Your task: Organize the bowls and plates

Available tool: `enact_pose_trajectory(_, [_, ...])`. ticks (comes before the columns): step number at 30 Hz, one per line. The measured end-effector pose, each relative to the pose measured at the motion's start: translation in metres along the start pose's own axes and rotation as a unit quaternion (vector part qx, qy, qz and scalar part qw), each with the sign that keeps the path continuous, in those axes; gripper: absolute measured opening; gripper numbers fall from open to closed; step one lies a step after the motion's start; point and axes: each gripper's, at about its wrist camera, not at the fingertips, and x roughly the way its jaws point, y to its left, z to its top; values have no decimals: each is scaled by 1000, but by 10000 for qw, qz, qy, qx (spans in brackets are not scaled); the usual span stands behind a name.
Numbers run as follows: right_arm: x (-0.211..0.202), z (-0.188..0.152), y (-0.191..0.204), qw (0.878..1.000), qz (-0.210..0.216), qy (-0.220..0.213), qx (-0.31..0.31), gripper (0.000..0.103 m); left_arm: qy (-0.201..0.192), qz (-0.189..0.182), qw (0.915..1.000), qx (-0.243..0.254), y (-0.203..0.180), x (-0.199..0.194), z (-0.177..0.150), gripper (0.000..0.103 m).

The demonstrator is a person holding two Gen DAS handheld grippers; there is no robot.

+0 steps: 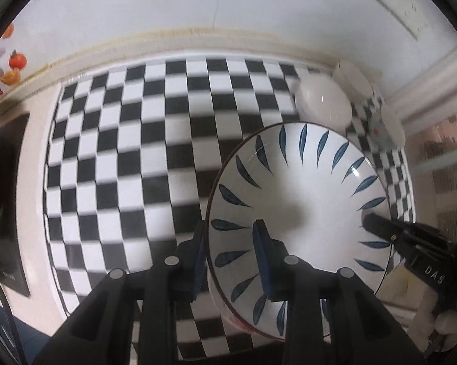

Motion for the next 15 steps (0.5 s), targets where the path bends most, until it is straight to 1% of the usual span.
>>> enact_pose_trajectory(4, [12, -32, -18, 9996, -53, 254, 97, 15, 445, -90, 9989, -105, -5, 27, -29, 27])
enact_pose_trajectory(6, [20, -41, -24, 9992, -86, 368, 120, 14, 583, -113, 9981, -152, -6, 39, -40, 27])
enact_pose_trajectory(10, [39, -59, -36, 9981, -121, 587, 155, 14, 772, 99, 9970, 17, -17, 56, -55, 27])
enact_pose_trajectory(15, [53, -66, -46, 9973, -193, 701, 100, 14, 915, 293, 9952, 200, -26, 72, -61, 27])
